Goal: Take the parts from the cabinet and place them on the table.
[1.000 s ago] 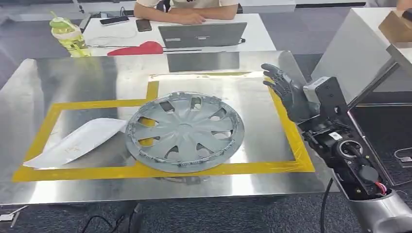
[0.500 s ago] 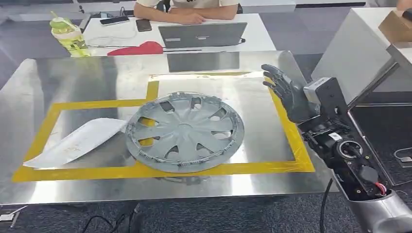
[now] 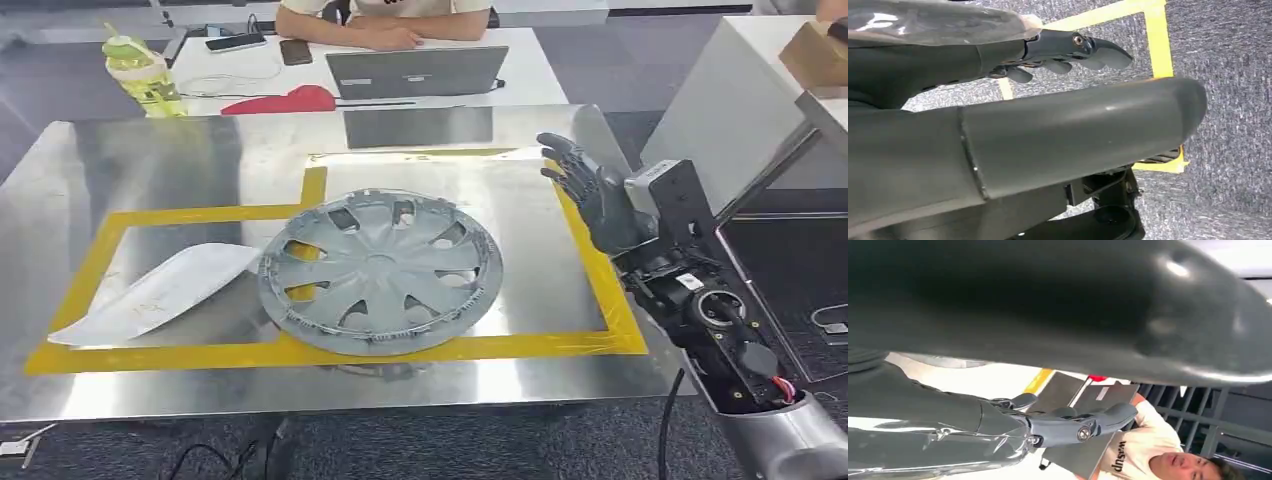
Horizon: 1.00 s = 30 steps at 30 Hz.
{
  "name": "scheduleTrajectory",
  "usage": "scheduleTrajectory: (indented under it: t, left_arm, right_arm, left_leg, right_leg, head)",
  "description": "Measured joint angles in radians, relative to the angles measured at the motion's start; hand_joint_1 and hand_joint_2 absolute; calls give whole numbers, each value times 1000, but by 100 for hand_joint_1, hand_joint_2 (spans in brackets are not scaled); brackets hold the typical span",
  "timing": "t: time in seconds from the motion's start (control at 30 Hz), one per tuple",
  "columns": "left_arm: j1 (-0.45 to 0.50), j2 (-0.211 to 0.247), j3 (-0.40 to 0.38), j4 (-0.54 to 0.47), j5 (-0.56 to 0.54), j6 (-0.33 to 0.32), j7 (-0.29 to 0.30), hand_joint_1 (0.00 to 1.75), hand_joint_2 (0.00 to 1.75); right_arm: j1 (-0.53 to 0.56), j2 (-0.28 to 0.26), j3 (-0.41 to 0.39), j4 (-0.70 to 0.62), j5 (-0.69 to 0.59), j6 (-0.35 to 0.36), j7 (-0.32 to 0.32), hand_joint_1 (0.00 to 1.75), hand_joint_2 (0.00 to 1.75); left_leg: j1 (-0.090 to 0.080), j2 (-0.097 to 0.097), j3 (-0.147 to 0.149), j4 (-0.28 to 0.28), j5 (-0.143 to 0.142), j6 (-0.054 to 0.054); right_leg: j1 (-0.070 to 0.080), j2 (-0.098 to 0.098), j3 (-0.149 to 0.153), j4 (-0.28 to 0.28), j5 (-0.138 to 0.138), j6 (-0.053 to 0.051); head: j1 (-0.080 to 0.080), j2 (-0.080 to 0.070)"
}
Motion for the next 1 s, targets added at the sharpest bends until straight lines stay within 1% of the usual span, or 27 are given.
scheduleTrajectory:
  t: [1.0]
  left_arm:
    - [0, 0, 0, 0, 2, -5, 0, 0, 0]
  right_arm:
    - [0, 0, 0, 0, 0, 2, -2, 0, 0]
  left_leg:
    - [0, 0, 0, 0, 0, 0]
  right_leg:
    - [0, 0, 0, 0, 0, 0]
  head:
    - [0, 0]
